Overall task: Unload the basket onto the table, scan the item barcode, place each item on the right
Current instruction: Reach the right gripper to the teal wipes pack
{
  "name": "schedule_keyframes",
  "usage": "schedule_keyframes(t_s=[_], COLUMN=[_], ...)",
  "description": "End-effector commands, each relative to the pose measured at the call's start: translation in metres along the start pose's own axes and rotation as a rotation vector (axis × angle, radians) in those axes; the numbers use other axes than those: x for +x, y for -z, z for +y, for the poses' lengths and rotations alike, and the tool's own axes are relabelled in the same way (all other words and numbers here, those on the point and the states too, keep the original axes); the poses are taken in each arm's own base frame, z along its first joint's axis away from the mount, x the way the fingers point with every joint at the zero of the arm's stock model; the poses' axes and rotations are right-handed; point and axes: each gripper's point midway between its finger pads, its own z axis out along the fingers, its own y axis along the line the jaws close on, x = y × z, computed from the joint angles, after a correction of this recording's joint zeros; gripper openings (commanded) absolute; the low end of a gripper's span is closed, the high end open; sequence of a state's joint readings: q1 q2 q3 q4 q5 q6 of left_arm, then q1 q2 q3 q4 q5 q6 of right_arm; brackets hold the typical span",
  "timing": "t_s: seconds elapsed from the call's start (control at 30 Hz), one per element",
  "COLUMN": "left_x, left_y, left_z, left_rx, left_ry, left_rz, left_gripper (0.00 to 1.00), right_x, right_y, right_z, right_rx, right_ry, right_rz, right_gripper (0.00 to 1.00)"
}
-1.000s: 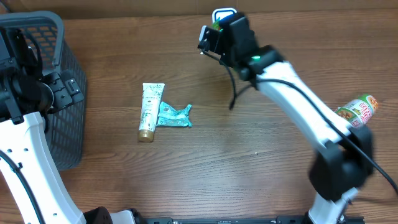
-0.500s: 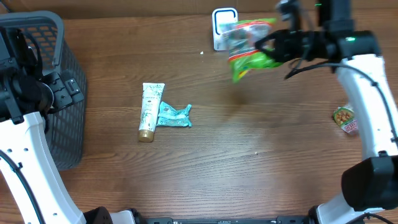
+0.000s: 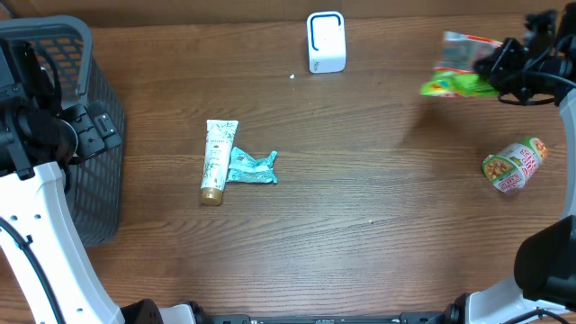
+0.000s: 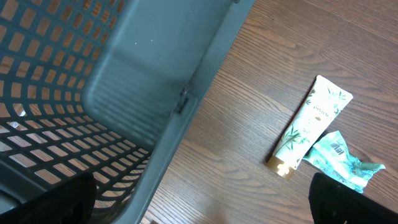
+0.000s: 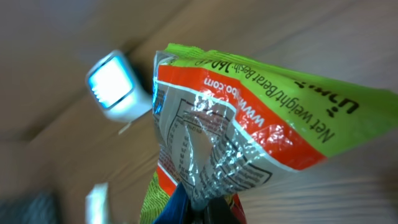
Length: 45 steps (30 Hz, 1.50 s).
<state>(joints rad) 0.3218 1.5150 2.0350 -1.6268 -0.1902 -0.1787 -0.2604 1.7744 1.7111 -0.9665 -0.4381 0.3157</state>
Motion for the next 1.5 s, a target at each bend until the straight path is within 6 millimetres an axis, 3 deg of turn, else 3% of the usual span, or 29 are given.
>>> schedule_keyframes(t_s=[0.0, 0.2, 0.33, 0.4, 0.43, 0.47, 0.53, 0.57, 0.6, 0.67, 0.73, 0.8, 0.87, 0.9, 1.0, 1.03, 1.3, 1.47], left_x=[0.0, -0.001, 0.0, -0.001, -0.001, -0.001, -0.001, -0.001, -0.001, -0.001, 0.0, -0.001, 0.0, -0.001, -0.001, -0.001, -0.001, -0.001], left_y=[-0.001, -0.001, -0.001, -0.001, -0.001, -0.001, -0.001, -0.001, -0.001, -0.001, -0.001, -0.001, -0.001, -0.001, -0.001, -0.001, -0.001, -0.001], left_z=[0.001, 0.001, 0.001, 0.001, 0.001, 0.001, 0.001, 0.001, 0.001, 0.001, 0.001, 0.001, 0.001, 0.001, 0.001, 0.001, 0.001, 0.001], left_rx=[0.002, 0.002, 0.002, 0.002, 0.002, 0.002, 0.002, 0.002, 0.002, 0.002, 0.002, 0.002, 0.002, 0.002, 0.002, 0.002, 0.002, 0.002], left_ry=[-0.014, -0.014, -0.014, -0.014, -0.014, -0.014, -0.014, -0.014, -0.014, -0.014, -0.014, -0.014, -0.014, -0.014, -0.014, -0.014, -0.014, -0.014], left_rz=[0.001, 0.001, 0.001, 0.001, 0.001, 0.001, 0.001, 0.001, 0.001, 0.001, 0.001, 0.001, 0.001, 0.001, 0.001, 0.001, 0.001, 0.001], left_gripper=[1.0, 1.0, 1.0, 1.0, 1.0, 1.0, 0.99, 1.0, 1.0, 1.0, 1.0, 1.0, 1.0, 1.0, 0.99, 1.0, 1.0, 1.0], right_x=[-0.013, -0.004, 0.008, 0.009, 0.009, 0.008, 0.01, 0.011, 0.013, 0.015, 0.02, 0.035, 0.057, 0.08, 0.121, 0.151, 0.262, 0.299], right_y=[-0.013, -0.036, -0.051, -0.051, -0.051, -0.05, -0.047, -0.047, -0.049, -0.05, -0.051, -0.051, -0.052, -0.058, -0.076, -0.088, -0.128, -0.156], right_z=[-0.059, -0.122, -0.142, -0.144, -0.144, -0.142, -0.137, -0.13, -0.105, -0.07, -0.021, 0.031, 0.07, 0.091, 0.11, 0.12, 0.173, 0.18], right_rx=[0.284, 0.516, 0.561, 0.57, 0.569, 0.567, 0.559, 0.525, 0.414, 0.27, 0.078, -0.129, -0.268, -0.3, -0.257, -0.214, -0.28, -0.304], right_ry=[-0.14, -0.24, -0.257, -0.248, -0.242, -0.218, -0.212, -0.194, -0.162, -0.124, -0.035, 0.04, 0.107, 0.165, 0.252, 0.302, 0.437, 0.499], right_rz=[-0.103, -0.156, -0.145, -0.143, -0.142, -0.132, -0.105, -0.081, -0.027, 0.021, 0.077, 0.151, 0.222, 0.273, 0.338, 0.376, 0.473, 0.515], right_gripper=[0.04, 0.04, 0.04, 0.19, 0.33, 0.56, 0.8, 0.83, 0.88, 0.89, 0.89, 0.89, 0.89, 0.9, 0.98, 1.0, 1.0, 1.0])
